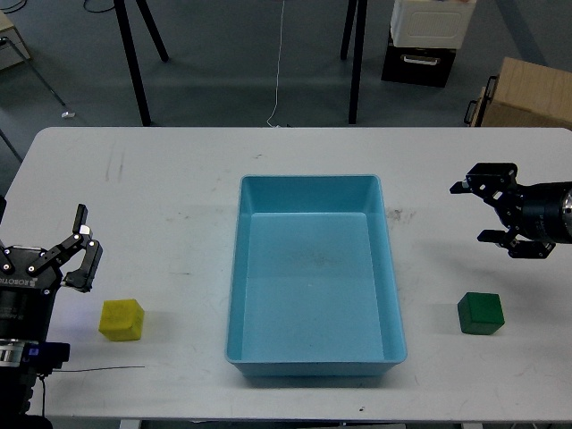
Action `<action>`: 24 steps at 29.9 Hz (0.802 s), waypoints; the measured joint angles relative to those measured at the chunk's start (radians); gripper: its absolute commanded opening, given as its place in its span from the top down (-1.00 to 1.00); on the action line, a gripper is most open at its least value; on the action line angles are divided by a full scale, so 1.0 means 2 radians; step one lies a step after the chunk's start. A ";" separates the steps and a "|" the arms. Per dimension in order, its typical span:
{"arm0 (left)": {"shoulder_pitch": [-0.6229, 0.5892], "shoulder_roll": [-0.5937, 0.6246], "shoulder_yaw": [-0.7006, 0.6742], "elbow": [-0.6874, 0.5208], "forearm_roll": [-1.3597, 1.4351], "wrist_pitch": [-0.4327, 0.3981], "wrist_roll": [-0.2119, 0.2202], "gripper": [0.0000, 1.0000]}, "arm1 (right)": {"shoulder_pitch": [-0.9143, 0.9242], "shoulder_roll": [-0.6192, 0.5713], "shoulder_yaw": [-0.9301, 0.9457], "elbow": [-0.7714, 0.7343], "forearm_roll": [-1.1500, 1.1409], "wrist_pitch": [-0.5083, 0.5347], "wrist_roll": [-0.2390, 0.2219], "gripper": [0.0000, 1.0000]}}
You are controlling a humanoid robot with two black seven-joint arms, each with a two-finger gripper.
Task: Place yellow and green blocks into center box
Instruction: 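Move the right gripper over the dark green cube and lower it, then grasp the green cube with the right gripper and carry it into the tray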
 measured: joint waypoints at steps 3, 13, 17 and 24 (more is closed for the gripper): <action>0.001 -0.001 0.002 0.002 0.000 0.000 0.000 -1.00 | 0.066 0.015 -0.097 0.011 -0.064 0.026 -0.002 -1.00; 0.000 0.000 0.025 0.010 0.000 -0.001 -0.001 -1.00 | 0.087 0.045 -0.199 0.031 -0.171 0.066 -0.016 -1.00; 0.000 -0.001 0.026 0.013 0.000 -0.002 -0.002 -1.00 | 0.071 0.065 -0.202 0.028 -0.173 0.059 -0.016 -1.00; 0.001 -0.001 0.028 0.021 0.000 -0.003 -0.002 -1.00 | 0.059 0.084 -0.200 0.026 -0.170 0.021 -0.016 -0.09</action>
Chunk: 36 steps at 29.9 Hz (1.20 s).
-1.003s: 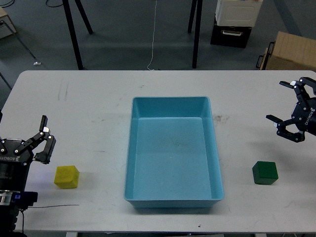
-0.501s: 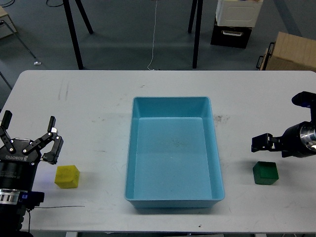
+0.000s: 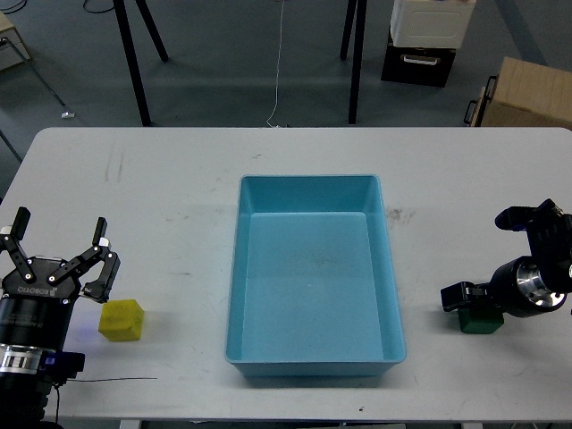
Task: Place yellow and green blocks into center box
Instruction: 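Grasp the green cube with the right gripper and carry it into the tray, then open the right gripper to release the green cube in the tray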
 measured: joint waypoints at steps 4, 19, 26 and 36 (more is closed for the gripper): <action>-0.001 0.000 0.009 0.006 0.000 -0.001 -0.001 -1.00 | 0.000 -0.001 -0.002 0.006 -0.001 0.002 -0.001 0.84; -0.001 -0.001 0.016 0.008 0.001 0.001 -0.001 -1.00 | 0.073 -0.024 0.017 0.060 0.076 0.002 -0.009 1.00; 0.000 -0.002 0.016 0.008 0.000 0.001 -0.002 -1.00 | 0.218 0.141 0.005 -0.003 0.217 0.001 -0.005 1.00; 0.000 -0.001 0.016 0.008 0.000 0.002 -0.003 -1.00 | 0.178 0.377 -0.057 -0.153 0.221 0.008 -0.009 0.14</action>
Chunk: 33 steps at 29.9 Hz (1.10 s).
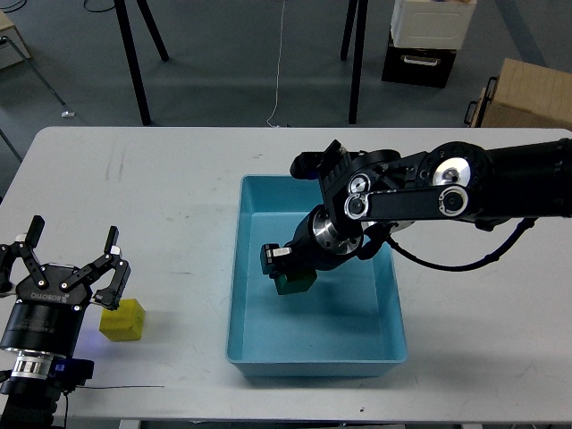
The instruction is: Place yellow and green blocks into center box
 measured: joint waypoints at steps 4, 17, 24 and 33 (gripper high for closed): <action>-0.001 0.000 0.000 0.000 0.000 0.000 0.000 -1.00 | -0.004 0.008 -0.014 -0.003 -0.003 0.000 0.000 -0.96; -0.011 0.002 0.026 0.000 0.001 0.005 -0.001 -1.00 | -0.006 -0.094 0.117 -0.093 0.063 0.001 0.002 -0.99; -0.026 0.002 0.027 0.000 0.001 0.005 0.002 -1.00 | -0.064 -0.199 0.282 -0.149 0.180 0.000 0.004 -0.99; -0.046 0.012 0.022 0.000 0.000 0.002 0.004 -1.00 | -0.263 -0.313 0.563 -0.135 0.262 0.014 0.027 -0.99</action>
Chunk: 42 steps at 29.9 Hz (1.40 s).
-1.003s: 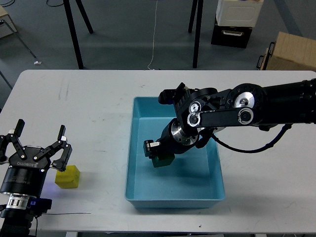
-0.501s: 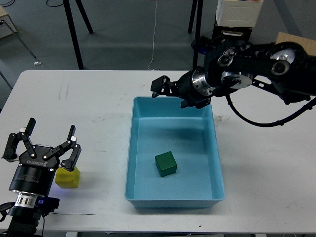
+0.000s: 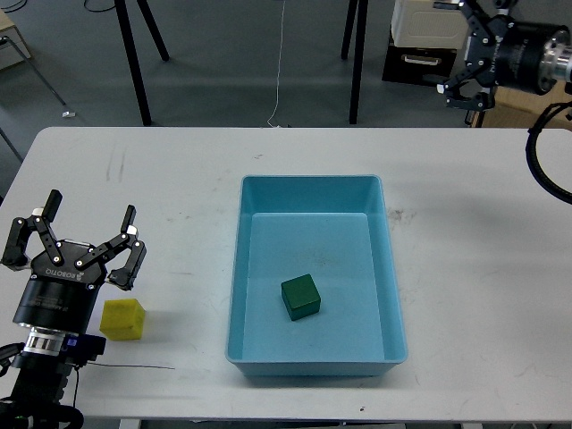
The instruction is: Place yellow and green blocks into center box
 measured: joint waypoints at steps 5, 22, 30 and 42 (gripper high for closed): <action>-0.004 0.014 0.001 0.000 0.000 -0.002 -0.001 -1.00 | -0.188 -0.071 0.176 0.062 0.033 0.047 0.057 -1.00; -0.044 0.015 0.001 0.006 -0.001 0.003 -0.001 -1.00 | -0.761 0.221 0.540 0.346 0.070 0.058 0.107 -1.00; -0.043 0.012 -0.032 0.007 -0.006 -0.023 -0.007 -1.00 | -0.786 0.227 0.531 0.361 0.067 0.058 0.108 -1.00; -0.138 0.157 -0.203 0.064 -0.002 -0.016 0.018 -1.00 | -0.795 0.183 0.540 0.362 0.068 0.055 0.109 -1.00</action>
